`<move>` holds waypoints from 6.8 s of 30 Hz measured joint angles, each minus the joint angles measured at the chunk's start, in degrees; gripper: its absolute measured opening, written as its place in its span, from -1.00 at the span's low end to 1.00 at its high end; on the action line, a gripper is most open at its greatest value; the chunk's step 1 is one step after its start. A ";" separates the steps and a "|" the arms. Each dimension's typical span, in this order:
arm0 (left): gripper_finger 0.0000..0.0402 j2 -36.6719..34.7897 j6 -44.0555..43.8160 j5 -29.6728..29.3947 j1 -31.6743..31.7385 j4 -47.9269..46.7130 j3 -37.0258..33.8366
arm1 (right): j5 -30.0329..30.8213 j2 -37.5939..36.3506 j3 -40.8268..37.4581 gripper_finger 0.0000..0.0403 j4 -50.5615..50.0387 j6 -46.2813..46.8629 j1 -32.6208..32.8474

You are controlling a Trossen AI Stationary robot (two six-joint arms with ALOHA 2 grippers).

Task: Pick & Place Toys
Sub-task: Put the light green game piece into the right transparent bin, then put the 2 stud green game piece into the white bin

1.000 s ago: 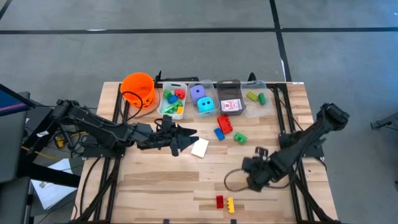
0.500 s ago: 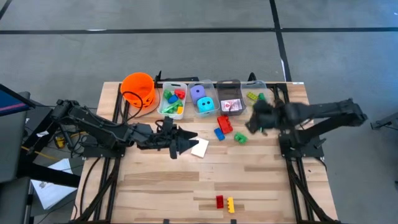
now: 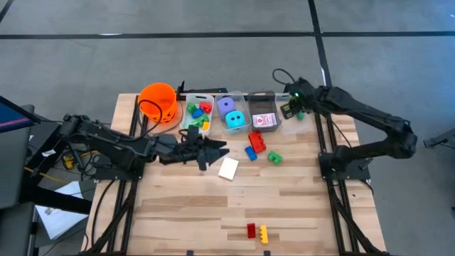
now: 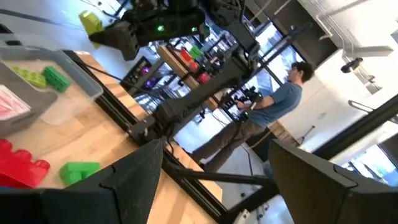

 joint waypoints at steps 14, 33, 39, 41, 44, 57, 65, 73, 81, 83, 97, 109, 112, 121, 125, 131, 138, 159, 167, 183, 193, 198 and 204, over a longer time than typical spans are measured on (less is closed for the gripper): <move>0.42 -0.02 3.06 13.26 3.71 -0.02 0.00 | -4.85 14.13 0.00 -0.03 -0.43 -1.02 -8.66; 0.42 -0.02 27.82 12.49 7.92 -0.02 0.00 | -14.16 2.00 -0.28 0.40 -0.07 -0.19 15.99; 0.42 -0.02 28.43 12.03 12.48 -0.02 0.00 | -13.90 5.31 -0.73 0.40 -3.01 2.73 24.38; 0.42 -0.02 28.41 12.03 13.87 0.00 0.00 | -13.21 8.18 -0.76 0.40 -3.11 1.35 25.29; 0.42 -0.02 27.17 12.01 15.22 -0.01 0.01 | -13.98 13.01 -0.76 0.40 -2.44 -0.89 25.08; 0.42 -0.02 23.19 12.05 15.48 -0.50 0.02 | -23.56 27.44 -0.81 0.40 -1.94 -5.09 26.25; 0.42 -0.02 23.85 12.07 15.59 -0.52 0.02 | -23.56 32.13 -0.81 0.40 -1.77 -3.14 25.93; 0.42 -0.02 23.96 12.10 15.59 -0.72 0.04 | -23.45 34.58 -0.81 0.40 -4.06 -1.03 24.95; 0.42 -0.03 23.92 12.17 15.59 -4.96 0.07 | -26.31 34.48 -0.81 0.40 -3.30 -1.32 24.95; 0.42 -0.04 23.91 12.26 15.59 -6.02 0.07 | -27.50 34.58 -0.81 0.40 -2.83 -1.35 24.95; 0.42 -0.04 23.85 12.21 15.59 -6.51 0.07 | -27.24 34.58 -0.81 0.40 -4.77 -0.58 24.55; 0.42 -0.04 23.85 12.07 15.59 -6.49 0.07 | -26.00 34.58 -0.81 0.36 -0.71 0.00 24.75; 0.42 -0.03 23.85 12.07 15.59 -6.49 0.07 | -25.75 34.58 -0.81 0.36 -0.81 0.05 24.57; 0.42 -0.04 23.85 12.10 15.59 -6.49 0.07 | -28.92 34.58 -4.13 0.36 3.15 0.71 23.39; 0.42 -0.04 23.85 12.10 15.59 -6.49 0.07 | -28.94 34.58 -7.14 0.33 3.07 3.14 23.53; 0.42 -0.04 23.89 12.10 15.59 -6.51 0.07 | -29.57 34.47 -8.96 -0.12 2.89 4.54 23.51; 0.42 -0.02 23.95 12.10 15.59 -6.49 0.07 | -29.26 34.47 -6.46 -0.19 2.19 4.14 23.56; 0.42 -9.99 34.10 12.24 18.16 -13.43 0.11 | -18.37 20.80 15.82 -0.19 -2.91 -2.11 29.21; 0.42 -14.34 29.83 15.14 18.38 -22.62 0.02 | -18.62 13.52 18.80 -0.19 8.01 -1.51 31.48; 0.42 -3.40 25.31 21.54 18.13 -1.42 0.06 | -23.89 20.47 26.55 -0.19 17.30 -3.47 32.78; 0.42 -3.28 22.70 21.54 17.78 -0.44 0.07 | -24.24 20.43 27.32 -0.19 19.11 -3.65 32.85; 0.42 -3.32 21.88 21.71 17.37 1.47 0.07 | -24.64 20.42 27.32 -0.19 21.09 -4.04 32.84; 0.42 -3.30 21.84 22.46 15.94 5.05 0.04 | -24.56 20.55 27.32 -0.19 21.60 -4.08 32.84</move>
